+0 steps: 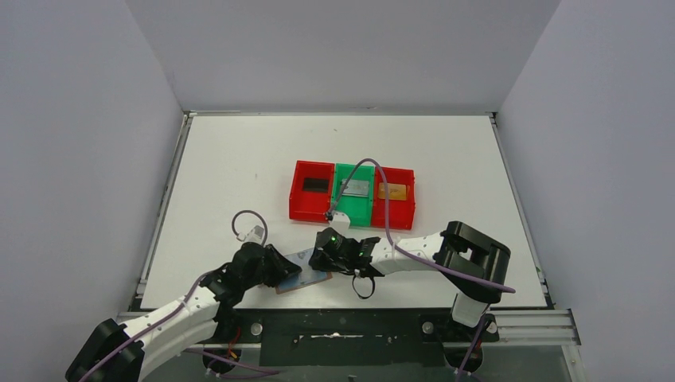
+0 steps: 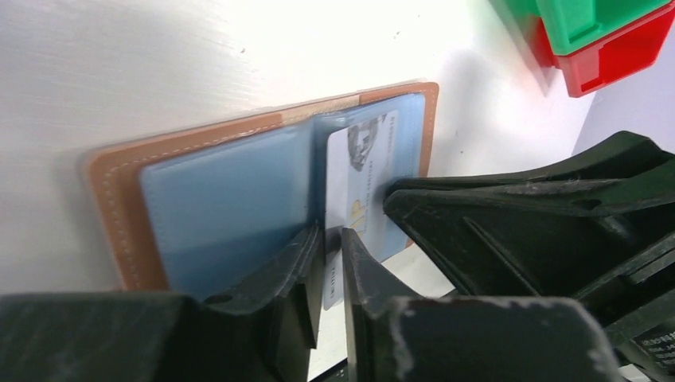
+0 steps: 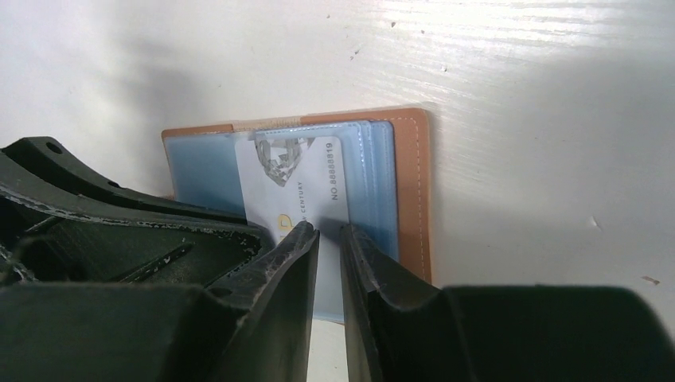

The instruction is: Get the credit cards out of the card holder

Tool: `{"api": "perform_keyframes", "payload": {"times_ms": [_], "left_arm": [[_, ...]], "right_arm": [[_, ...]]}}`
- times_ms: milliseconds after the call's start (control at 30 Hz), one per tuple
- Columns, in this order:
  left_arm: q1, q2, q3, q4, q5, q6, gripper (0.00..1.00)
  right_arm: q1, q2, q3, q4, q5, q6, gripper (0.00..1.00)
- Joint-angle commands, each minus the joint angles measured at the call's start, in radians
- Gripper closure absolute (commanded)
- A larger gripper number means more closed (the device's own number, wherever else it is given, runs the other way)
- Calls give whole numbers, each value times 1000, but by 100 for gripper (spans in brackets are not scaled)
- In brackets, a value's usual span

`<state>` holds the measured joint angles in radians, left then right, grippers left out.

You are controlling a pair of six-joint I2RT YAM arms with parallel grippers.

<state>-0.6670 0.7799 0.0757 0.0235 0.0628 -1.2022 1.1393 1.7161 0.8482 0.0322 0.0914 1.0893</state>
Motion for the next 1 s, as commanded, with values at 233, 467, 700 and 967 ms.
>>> {"api": "perform_keyframes", "payload": {"times_ms": [233, 467, 700, 967], "left_arm": [[-2, -81, 30, -155, -70, 21, 100], [-3, -180, 44, -289, -98, 15, 100], [-2, -194, 45, -248, -74, 65, 100], [-2, 43, 166, -135, -9, 206, 100]], "right_arm": [[-6, 4, 1, -143, 72, 10, 83], [-9, 9, 23, -196, 107, 10, 84], [-10, -4, 27, -231, 135, 28, 85], [2, -82, -24, -350, 259, 150, 85]]}}
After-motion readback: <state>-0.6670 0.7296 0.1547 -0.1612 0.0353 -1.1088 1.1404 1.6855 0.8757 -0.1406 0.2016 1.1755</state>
